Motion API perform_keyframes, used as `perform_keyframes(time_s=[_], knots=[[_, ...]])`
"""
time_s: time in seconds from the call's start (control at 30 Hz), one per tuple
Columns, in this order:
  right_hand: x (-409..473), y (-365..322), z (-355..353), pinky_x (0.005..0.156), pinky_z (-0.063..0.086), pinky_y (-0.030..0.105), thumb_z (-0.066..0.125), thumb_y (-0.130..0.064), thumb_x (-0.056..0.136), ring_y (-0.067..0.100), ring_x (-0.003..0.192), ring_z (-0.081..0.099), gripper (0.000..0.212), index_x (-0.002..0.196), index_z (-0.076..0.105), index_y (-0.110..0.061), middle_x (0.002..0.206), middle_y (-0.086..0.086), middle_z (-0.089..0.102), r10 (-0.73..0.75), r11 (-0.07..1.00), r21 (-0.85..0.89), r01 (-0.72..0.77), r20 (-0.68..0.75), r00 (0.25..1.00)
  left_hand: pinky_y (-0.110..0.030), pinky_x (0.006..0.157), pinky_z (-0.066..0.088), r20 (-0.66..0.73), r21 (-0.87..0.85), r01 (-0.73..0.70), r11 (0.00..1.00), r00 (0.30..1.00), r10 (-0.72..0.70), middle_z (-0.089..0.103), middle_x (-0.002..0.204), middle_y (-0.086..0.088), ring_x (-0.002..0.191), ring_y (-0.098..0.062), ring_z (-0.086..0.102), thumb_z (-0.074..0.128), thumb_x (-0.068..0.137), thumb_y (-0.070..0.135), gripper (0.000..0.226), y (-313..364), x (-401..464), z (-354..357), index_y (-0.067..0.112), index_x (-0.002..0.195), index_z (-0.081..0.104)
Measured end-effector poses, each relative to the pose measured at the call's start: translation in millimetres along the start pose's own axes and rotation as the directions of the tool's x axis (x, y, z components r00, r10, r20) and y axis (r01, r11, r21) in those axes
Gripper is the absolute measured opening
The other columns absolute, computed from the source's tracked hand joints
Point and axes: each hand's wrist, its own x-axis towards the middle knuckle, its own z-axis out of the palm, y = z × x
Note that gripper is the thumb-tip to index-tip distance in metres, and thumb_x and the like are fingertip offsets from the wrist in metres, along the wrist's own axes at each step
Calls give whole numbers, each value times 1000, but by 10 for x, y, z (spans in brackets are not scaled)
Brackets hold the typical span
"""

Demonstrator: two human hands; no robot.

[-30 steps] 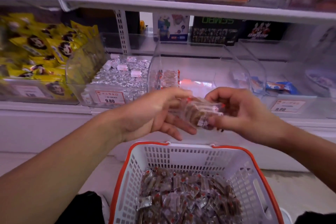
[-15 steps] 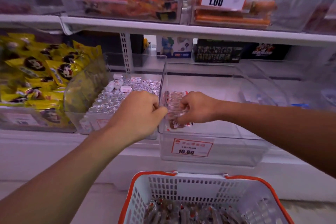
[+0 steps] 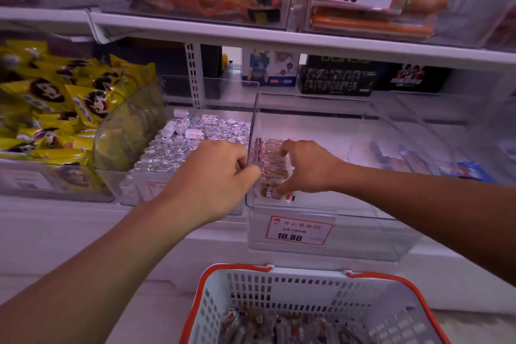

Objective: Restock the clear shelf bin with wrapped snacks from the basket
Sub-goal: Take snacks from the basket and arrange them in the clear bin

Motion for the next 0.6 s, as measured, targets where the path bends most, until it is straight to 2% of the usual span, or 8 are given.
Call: perform_keyframes(time_s=[0.2,0.3,0.37,0.43,0.47,0.5,0.53,0.6], knots=[[-22,-260,-187,76,46,31,86,-54,60,21,92,52,77,120,52,-19,110,4,50,49,999,9,-49,65,997,-32,57,49,-14,34,66,997,998,-66,59,54,4,55,-16,58,61,86,36,27,45,-61,-31,19,65,59],[-289,-385,-476,71,45,30,78,-42,73,20,90,56,48,111,59,-20,102,0,53,-1,1000,23,4,-107,994,-28,47,44,165,-26,145,989,976,-139,60,50,1,49,-15,58,56,71,45,32,24,-147,-252,14,62,58],[-657,-459,-525,63,40,28,66,-37,82,17,77,56,18,93,63,-23,85,-8,52,-130,990,-10,141,-449,884,-22,38,36,484,-70,291,954,846,-223,60,47,-4,37,-15,50,51,62,38,28,-45,-243,-374,12,55,61],[-1140,-513,-360,54,35,28,58,-30,87,14,64,51,12,78,59,-22,71,-11,46,-280,938,-69,339,-727,627,-18,36,31,721,98,341,935,623,-303,62,50,-7,35,-16,47,50,62,32,25,-119,-384,-291,12,56,64],[-1370,-523,-162,52,34,29,57,-27,89,15,62,50,16,75,59,-20,68,-8,49,-336,897,-80,434,-762,554,-18,37,34,779,196,315,929,525,-343,65,53,-7,38,-17,50,52,66,32,25,-147,-472,-147,12,60,66],[-1573,-522,109,52,36,30,57,-25,91,18,62,52,19,73,60,-19,67,-4,55,-389,864,-70,498,-721,574,-19,39,38,811,270,279,921,449,-374,67,58,-5,43,-17,54,53,74,31,26,-169,-575,63,12,66,67],[-1729,-484,442,54,41,32,57,-26,91,21,66,57,20,75,63,-18,70,-1,60,-442,852,-39,521,-587,679,-20,42,43,829,322,247,914,392,-399,68,63,-4,49,-18,58,54,83,29,25,-185,-689,314,12,71,67],[-1972,-359,1136,71,52,36,57,-32,92,26,89,66,17,95,68,-20,94,5,70,-354,932,89,350,30,935,-26,50,52,841,378,230,897,319,-436,67,78,-6,66,-22,67,56,94,26,20,-265,-986,857,11,86,65]])
